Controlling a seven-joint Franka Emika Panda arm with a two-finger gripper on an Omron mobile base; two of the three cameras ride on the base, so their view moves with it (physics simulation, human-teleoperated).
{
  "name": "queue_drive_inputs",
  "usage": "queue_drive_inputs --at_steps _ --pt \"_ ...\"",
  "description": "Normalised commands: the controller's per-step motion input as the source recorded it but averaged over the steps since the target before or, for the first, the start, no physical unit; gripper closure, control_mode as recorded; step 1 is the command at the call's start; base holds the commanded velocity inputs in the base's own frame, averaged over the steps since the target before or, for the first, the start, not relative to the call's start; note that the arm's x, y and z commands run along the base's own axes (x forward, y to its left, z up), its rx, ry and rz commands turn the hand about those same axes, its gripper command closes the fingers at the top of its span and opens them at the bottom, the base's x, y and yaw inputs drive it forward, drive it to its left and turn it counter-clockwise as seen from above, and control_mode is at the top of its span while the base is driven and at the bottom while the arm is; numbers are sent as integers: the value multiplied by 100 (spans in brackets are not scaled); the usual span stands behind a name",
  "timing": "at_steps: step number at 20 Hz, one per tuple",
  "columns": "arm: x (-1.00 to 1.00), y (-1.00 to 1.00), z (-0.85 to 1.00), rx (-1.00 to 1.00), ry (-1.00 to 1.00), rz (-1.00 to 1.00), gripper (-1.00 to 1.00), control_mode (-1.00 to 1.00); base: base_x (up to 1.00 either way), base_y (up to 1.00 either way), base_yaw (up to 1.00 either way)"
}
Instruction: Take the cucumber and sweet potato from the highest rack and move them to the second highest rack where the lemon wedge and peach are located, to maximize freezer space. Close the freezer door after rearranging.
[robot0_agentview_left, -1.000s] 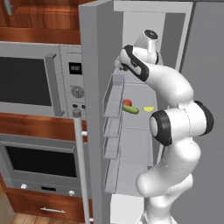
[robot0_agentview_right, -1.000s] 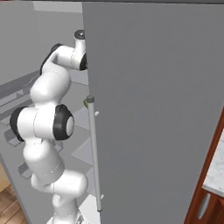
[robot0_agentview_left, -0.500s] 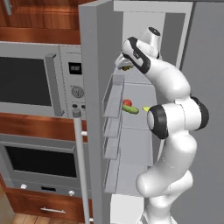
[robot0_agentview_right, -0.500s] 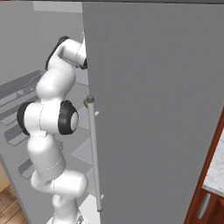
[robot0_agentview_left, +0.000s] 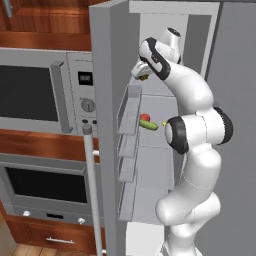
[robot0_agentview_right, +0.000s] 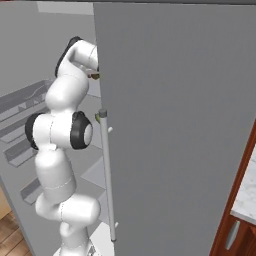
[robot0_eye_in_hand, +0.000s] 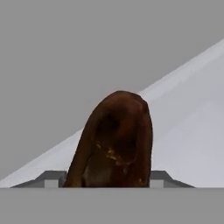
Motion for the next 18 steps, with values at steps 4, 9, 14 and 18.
queue_drive_inputs --at_steps 4,9,14,18 --pt "-23 24 -61 0 -41 5 100 -100 0 0 0" --pt "-62 15 -6 0 -8 0 100 -100 0 0 0" --pt "-95 3 0 0 -1 0 100 -100 0 0 0" --pt "-100 0 0 0 -4 -2 100 -100 0 0 0"
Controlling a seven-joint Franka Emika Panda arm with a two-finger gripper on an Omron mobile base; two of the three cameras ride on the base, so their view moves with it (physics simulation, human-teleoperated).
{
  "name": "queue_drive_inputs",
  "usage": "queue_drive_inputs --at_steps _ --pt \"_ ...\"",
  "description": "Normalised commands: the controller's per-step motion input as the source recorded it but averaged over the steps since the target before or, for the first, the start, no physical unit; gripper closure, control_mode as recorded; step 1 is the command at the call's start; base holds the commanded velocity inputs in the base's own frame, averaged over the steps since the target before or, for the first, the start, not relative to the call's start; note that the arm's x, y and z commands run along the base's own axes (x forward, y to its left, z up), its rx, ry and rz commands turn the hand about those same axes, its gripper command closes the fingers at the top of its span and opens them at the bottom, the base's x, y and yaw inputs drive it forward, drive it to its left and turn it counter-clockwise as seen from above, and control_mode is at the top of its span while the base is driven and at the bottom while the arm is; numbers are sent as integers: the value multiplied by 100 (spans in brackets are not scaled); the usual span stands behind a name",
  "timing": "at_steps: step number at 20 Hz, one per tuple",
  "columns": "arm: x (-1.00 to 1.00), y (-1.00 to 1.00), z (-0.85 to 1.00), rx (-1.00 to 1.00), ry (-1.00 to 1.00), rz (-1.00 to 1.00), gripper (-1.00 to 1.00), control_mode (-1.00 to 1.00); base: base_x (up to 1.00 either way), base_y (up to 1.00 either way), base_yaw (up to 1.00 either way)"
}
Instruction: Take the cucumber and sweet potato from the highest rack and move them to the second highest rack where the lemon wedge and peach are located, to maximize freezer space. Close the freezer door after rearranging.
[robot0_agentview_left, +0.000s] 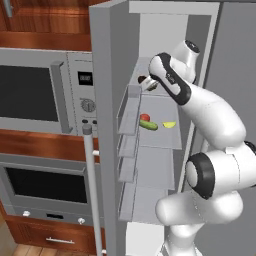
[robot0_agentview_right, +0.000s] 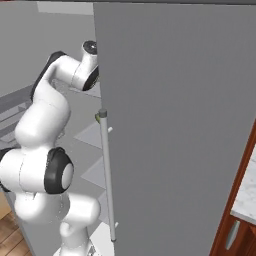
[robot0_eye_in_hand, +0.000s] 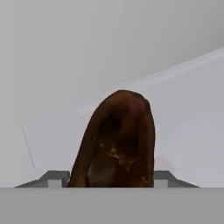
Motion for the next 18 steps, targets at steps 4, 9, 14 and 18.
queue_drive_inputs --at_steps 4,9,14,18 --pt "-100 1 -13 0 -3 -11 100 -100 0 0 0" --pt "-71 -2 -57 -1 0 -27 100 -100 0 0 0" --pt "-18 -23 -71 0 1 -15 100 -100 0 0 0" --pt "0 -26 -65 0 0 -10 100 -100 0 0 0"
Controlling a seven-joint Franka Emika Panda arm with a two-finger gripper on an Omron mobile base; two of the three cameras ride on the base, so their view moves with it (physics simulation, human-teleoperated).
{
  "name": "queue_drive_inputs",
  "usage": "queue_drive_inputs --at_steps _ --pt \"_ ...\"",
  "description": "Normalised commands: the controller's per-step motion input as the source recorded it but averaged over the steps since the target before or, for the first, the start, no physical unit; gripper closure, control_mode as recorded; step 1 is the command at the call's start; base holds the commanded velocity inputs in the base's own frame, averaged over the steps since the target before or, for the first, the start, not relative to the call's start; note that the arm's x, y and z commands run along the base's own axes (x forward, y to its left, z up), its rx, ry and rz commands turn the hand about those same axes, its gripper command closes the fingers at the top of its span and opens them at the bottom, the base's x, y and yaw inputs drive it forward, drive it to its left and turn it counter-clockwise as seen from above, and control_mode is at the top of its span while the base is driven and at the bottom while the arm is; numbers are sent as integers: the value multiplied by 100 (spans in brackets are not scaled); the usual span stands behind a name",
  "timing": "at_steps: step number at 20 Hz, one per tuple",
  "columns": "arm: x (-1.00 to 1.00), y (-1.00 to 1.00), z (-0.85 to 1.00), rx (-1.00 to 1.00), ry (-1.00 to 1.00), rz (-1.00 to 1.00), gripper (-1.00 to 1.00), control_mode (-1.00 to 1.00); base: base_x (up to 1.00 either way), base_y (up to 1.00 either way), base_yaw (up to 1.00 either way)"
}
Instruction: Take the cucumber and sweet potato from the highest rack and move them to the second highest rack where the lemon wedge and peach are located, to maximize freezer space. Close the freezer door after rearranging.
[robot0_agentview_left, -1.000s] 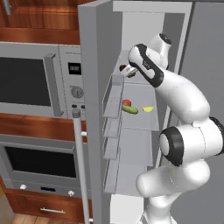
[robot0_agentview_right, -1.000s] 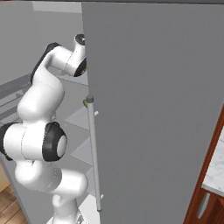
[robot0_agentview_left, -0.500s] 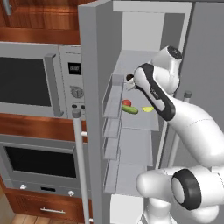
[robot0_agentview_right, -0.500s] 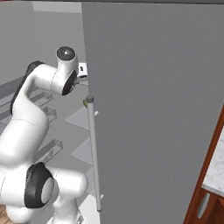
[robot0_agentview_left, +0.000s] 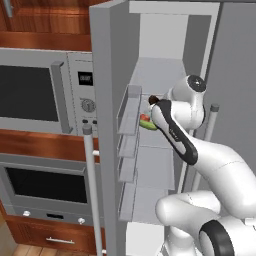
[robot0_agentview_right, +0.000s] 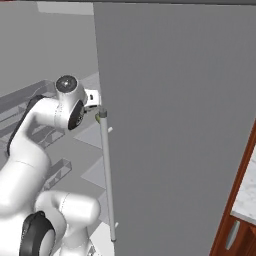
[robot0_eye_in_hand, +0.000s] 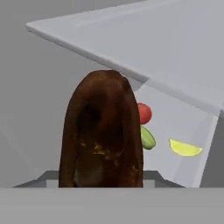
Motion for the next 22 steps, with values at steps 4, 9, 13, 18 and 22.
queue_drive_inputs --at_steps 4,9,13,18,22 --pt "-2 -26 -64 0 3 -8 100 -100 0 0 0" --pt "-2 -20 -67 0 11 -5 100 -100 0 0 0" --pt "5 -8 -57 0 7 -3 100 -100 0 0 0" --pt "25 -10 -61 0 0 -1 100 -100 0 0 0" --pt "38 -1 -49 0 0 0 100 -100 0 0 0"
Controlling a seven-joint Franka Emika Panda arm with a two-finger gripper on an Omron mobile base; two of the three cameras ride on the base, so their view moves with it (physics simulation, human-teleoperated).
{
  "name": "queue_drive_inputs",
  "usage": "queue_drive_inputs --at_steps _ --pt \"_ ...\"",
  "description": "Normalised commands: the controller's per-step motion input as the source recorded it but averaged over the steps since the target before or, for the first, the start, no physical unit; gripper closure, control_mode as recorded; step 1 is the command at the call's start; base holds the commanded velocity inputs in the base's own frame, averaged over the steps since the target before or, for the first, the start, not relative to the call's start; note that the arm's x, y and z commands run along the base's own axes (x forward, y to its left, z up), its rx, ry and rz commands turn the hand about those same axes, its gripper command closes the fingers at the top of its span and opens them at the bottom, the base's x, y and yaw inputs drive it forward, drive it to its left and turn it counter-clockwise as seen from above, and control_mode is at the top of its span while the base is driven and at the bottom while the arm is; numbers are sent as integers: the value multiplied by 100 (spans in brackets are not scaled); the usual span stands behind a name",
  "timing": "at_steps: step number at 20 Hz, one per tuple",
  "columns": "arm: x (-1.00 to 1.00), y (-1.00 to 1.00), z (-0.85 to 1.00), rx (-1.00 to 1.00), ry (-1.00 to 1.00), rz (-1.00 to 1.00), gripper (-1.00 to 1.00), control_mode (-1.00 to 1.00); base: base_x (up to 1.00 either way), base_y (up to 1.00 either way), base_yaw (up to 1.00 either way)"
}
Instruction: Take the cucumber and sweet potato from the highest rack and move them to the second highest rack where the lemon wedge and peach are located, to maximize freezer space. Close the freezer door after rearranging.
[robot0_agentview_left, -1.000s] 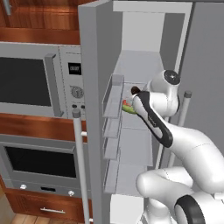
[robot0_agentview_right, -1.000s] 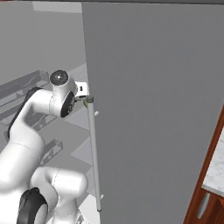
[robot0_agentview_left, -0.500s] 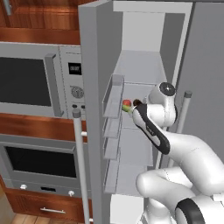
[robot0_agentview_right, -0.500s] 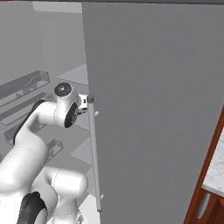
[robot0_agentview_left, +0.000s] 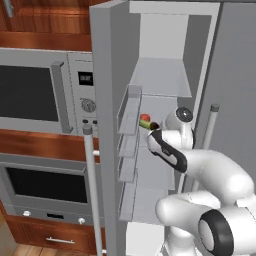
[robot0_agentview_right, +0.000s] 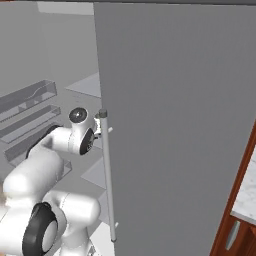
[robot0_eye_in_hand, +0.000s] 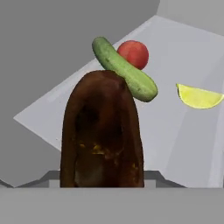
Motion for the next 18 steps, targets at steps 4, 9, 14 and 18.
queue_drive_inputs --at_steps 4,9,14,18 --pt "48 0 -35 0 4 -3 100 -100 0 0 0" --pt "50 -1 -28 0 2 0 100 -100 0 0 0" --pt "56 -5 -26 0 0 0 100 -100 0 0 0" --pt "52 -13 -27 0 0 0 100 -100 0 0 0"
